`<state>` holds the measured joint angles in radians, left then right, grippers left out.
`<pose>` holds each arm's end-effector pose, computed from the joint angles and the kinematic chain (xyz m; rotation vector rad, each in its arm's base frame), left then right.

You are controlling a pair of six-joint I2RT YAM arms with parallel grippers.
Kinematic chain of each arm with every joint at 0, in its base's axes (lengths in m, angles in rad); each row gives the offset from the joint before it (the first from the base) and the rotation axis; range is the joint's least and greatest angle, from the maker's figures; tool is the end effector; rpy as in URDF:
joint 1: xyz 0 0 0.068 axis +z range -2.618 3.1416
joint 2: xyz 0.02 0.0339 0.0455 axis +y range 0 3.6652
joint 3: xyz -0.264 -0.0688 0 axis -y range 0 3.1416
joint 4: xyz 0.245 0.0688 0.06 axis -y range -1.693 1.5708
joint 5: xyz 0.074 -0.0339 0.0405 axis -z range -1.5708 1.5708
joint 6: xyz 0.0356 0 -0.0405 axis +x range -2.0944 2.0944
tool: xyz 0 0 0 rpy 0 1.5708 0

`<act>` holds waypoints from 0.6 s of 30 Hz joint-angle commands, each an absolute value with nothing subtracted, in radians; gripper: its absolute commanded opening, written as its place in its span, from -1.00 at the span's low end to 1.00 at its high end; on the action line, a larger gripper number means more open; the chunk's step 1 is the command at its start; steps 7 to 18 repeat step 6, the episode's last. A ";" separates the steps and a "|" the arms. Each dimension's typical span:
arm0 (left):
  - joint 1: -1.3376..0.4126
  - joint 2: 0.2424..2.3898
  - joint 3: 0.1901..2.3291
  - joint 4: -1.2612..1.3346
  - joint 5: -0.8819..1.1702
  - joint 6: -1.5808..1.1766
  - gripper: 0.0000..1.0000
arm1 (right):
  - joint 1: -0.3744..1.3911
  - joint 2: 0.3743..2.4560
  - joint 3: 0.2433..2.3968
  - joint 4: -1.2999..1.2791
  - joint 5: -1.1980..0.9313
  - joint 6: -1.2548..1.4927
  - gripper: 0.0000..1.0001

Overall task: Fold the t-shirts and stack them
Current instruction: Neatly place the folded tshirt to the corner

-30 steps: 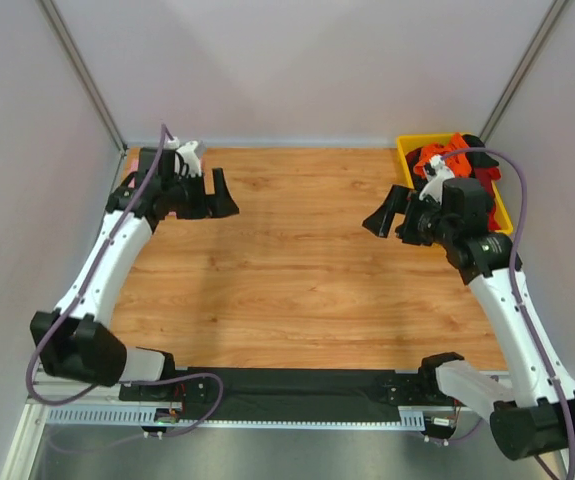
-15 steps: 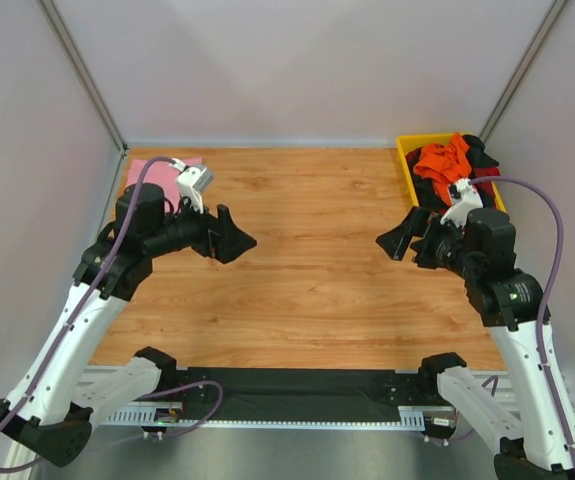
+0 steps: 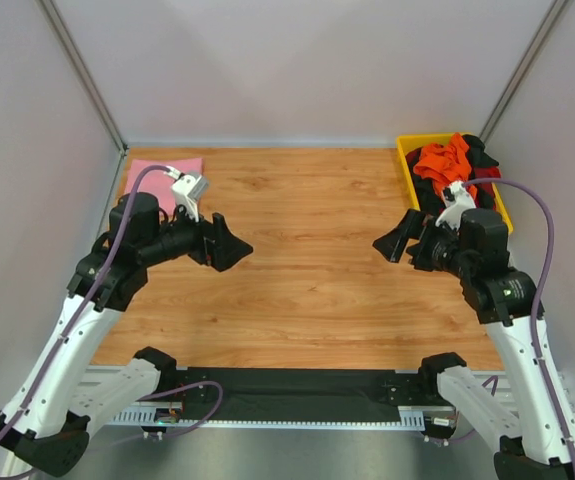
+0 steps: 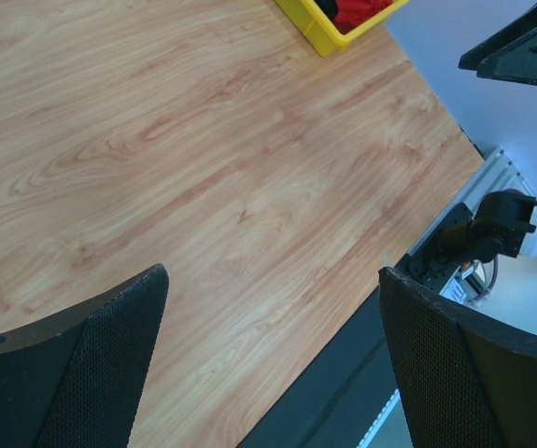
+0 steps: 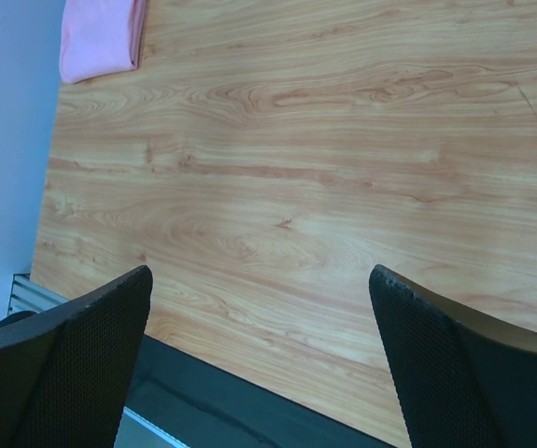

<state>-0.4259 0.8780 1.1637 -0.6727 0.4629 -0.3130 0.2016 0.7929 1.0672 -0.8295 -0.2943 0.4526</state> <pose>0.1460 -0.0837 0.4033 0.4310 1.9872 -0.9290 0.1411 0.0394 0.3687 0.0941 2.1775 0.6933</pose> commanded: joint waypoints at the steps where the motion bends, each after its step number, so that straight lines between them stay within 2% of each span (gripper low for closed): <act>1: -0.430 0.868 1.152 -0.641 0.489 -0.311 0.99 | 0.201 0.778 1.040 -0.804 -0.298 0.459 1.00; 18: -0.430 0.873 1.147 -0.634 0.505 -0.299 0.99 | 0.201 0.790 1.029 -0.790 -0.287 0.471 1.00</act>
